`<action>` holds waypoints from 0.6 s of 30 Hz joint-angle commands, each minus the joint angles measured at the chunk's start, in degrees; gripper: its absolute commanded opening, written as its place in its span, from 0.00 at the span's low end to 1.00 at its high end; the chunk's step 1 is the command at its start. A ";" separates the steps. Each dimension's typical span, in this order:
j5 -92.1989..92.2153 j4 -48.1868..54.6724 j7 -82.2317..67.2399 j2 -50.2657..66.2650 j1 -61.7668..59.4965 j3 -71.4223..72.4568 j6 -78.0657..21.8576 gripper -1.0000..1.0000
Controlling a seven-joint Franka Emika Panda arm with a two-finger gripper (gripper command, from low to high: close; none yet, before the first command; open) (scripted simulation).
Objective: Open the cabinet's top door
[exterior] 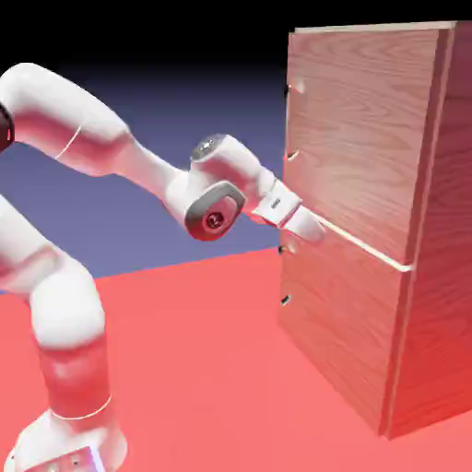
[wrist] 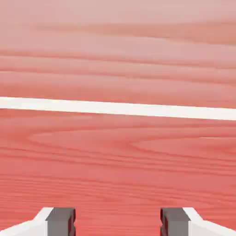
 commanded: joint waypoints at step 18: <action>43.18 9.81 44.86 -14.22 -18.51 23.60 -0.75 0.50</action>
